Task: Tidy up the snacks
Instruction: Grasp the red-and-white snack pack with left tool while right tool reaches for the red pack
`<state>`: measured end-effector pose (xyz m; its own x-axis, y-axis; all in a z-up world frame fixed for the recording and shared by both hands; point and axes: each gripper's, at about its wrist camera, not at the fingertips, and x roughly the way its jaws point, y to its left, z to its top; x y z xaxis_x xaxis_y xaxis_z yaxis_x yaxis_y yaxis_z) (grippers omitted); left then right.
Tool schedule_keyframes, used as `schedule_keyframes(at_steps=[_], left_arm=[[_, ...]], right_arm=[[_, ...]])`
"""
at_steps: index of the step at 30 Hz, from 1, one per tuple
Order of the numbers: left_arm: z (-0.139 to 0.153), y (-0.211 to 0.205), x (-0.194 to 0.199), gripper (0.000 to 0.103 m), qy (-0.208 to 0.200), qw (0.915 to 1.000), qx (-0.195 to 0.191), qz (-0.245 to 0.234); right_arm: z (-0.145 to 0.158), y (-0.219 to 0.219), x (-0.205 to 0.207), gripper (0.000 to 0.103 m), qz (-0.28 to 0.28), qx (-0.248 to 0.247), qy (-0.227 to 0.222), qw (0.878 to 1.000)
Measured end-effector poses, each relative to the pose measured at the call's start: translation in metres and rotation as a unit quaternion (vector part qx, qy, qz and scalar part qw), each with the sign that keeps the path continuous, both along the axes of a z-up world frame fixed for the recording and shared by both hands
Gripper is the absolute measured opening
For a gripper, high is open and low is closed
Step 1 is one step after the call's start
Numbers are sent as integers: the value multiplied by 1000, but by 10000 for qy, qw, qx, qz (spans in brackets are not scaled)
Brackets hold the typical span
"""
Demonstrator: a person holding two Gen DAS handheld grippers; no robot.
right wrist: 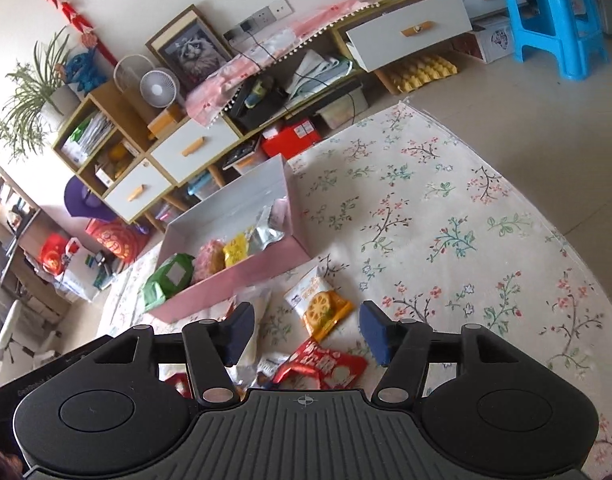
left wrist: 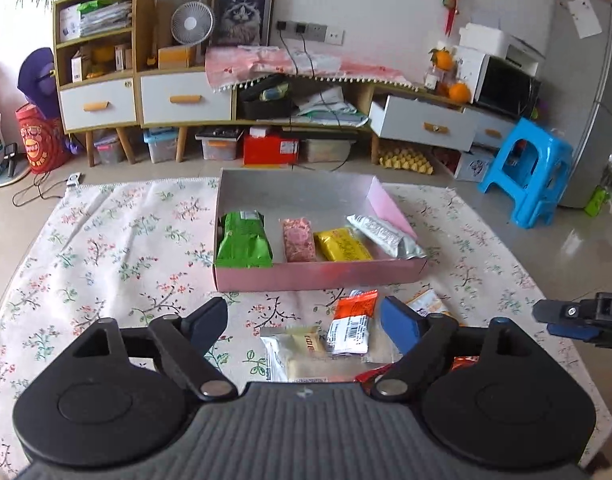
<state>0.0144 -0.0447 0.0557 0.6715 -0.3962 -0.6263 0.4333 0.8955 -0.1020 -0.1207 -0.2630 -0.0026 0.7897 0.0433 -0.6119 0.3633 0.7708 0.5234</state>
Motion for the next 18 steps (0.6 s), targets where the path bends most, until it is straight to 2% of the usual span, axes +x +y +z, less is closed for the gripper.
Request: schedule_keyframes(at_steps=[3,6,9,13,18], left_arm=[[5,3,-8,89,-111,9999,46,-8],[2,6,-10,95,-105,9999,50,-7],[-9,4,-10,95,28,9999,107,-82],[-25,0,-11,95,271,9993,107,-227],[-41,-12,-19,91,285,9979,193,-557]], right_arm=[[8,8,-6,60,50,29,-83,9999],[4,13,-18,67,46,296,-219,9993],[-10,17,-22,68,50,478,-134,9988],[-26,22,-21,68,11,281,20,9996],[-46,25,-15,69,118,424,121,9990]])
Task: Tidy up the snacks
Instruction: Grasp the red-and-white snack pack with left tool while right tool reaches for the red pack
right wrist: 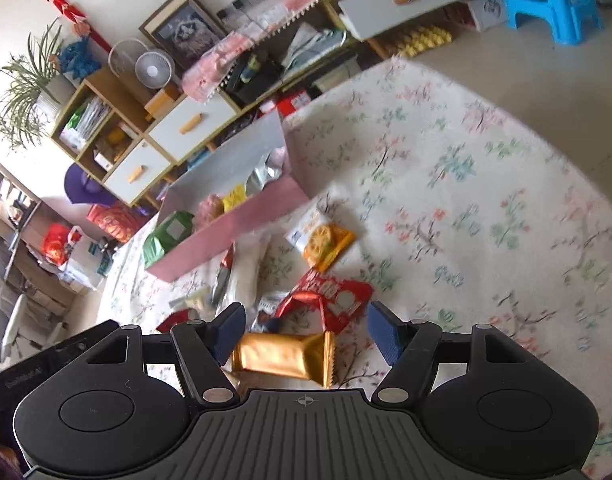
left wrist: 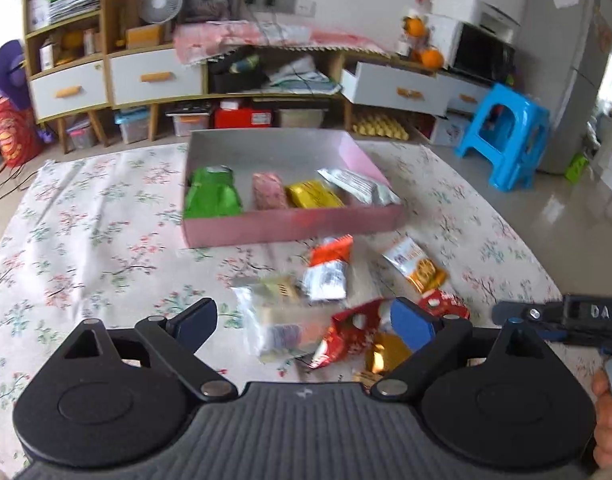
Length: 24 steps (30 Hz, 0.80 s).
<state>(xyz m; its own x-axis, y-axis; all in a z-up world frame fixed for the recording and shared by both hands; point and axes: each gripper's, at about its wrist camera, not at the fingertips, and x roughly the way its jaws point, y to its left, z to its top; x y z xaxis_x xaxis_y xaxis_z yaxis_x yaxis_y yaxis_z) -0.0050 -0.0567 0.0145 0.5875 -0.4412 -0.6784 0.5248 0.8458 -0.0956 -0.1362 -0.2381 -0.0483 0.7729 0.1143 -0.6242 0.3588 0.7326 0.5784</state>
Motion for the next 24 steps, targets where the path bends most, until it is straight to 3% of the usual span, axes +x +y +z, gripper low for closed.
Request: schedule_keyframes(at_steps=[4,9,14,17,20,24], left_arm=[[-12,-13,-11,85,-133,9988,239,-411],[-26,-31,-31,77,-728,9912,680,-873],[-36,-44,-28,58,-821,9899,916,-710],[-39,-48,-33,52,-1193,9825,1316,-554],[-38,-45,-33,41,-1080,9857,1157,-572],[-39,-38,-25,36,-786,9918,879,-489]], right_arm=[[-2,13,7,69,165,-415,22,9990],[-7,11,4,69,171,-56,-18,9998],[-5,4,-2,68,43,18,-106,9999],[-3,-1,-3,68,-163,-247,-35,9996],[-3,-5,-2,68,-218,-337,-121,9991],[-5,2,8,68,-129,-666,-105,9976]])
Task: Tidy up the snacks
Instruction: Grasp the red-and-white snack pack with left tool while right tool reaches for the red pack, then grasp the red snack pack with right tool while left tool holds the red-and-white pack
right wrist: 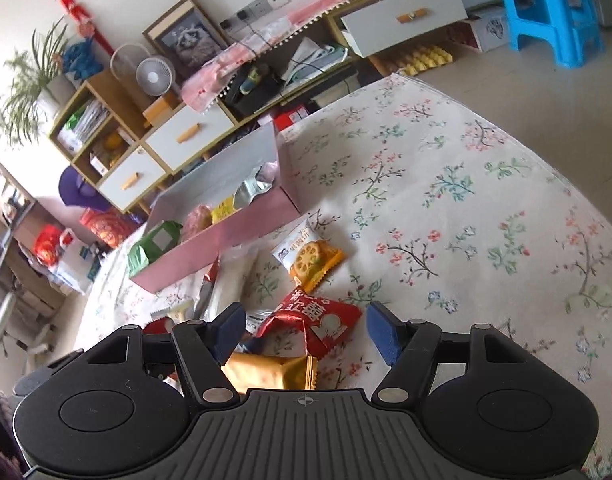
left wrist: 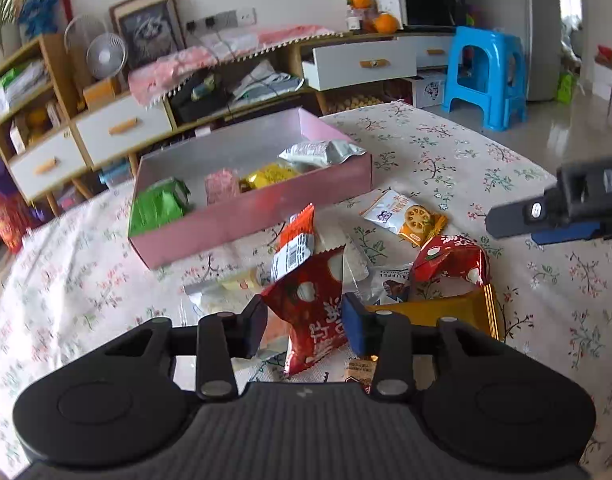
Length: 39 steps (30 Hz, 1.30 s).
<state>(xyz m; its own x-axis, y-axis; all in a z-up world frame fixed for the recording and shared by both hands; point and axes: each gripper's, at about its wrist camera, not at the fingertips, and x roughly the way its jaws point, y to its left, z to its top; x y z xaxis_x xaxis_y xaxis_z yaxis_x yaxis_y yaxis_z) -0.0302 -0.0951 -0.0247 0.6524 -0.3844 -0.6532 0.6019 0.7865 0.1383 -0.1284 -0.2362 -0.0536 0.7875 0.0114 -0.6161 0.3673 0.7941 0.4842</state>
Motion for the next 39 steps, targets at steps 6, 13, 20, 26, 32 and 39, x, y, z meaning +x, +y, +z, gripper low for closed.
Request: schedule_keyframes(at_steps=[6,13,20,26,32,39], left_arm=[[5,13,8,33,362,9978,-516,190],[19,44,7,33,317,9933,-956,572],[26,70,22,33,594,9837,-1401,955],[24,79,31,33,814,9796,-1456,1117],[30,79,30,33,732,9804,-1461,1101],[21,81,27,34,895,9782,-1505,1116]], right_arm=[[-1,7,7,68,160,-299,10,9994],[-5,24,18,68,422,-1603,372,9855],[-25,36,38,67,768,-1551,637,9828],[-30,41,47,34,782,-1607,756,9810],[-27,34,44,16,744,-1347,734,9853],[-27,32,30,11,600,-1074,657,9902]])
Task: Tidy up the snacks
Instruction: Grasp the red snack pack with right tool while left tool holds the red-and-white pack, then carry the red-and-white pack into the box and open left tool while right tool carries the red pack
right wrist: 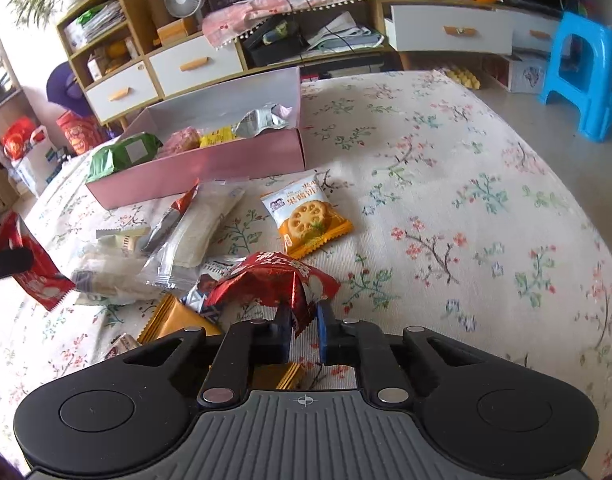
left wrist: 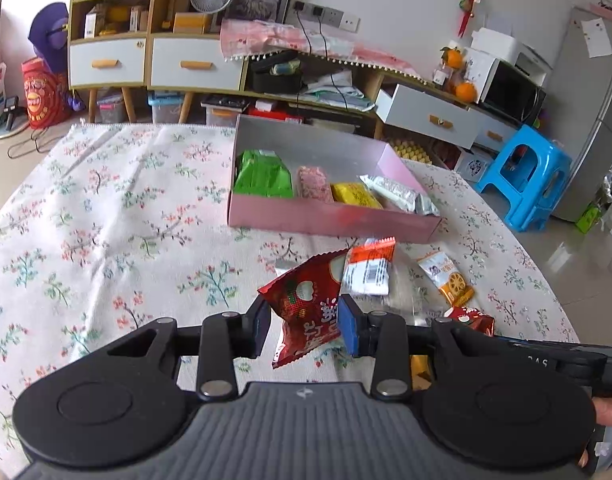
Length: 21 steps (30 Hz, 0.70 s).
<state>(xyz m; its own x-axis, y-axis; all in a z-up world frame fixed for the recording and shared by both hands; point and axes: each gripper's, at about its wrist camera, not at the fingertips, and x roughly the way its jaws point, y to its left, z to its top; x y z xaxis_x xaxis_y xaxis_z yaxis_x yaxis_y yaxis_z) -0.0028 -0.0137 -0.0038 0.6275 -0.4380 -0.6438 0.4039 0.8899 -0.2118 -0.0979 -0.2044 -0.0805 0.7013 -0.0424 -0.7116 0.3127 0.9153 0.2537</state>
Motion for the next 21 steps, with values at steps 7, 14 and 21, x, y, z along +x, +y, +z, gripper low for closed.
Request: schedule_keyframes(at_steps=[7,14,21], left_arm=[[2,2,3,34,-27,10000,24,60],[-2,4,7,34,77,9999,16,123],[-1,3,11,34,36,10000,56,30]], right_arm=[[14,-14,-11,11,-215,308,-299,9988],[21,-30,-16,11,-313,927,-587,9935],[15,-40,-11,11,-320,1359,-664,9880]])
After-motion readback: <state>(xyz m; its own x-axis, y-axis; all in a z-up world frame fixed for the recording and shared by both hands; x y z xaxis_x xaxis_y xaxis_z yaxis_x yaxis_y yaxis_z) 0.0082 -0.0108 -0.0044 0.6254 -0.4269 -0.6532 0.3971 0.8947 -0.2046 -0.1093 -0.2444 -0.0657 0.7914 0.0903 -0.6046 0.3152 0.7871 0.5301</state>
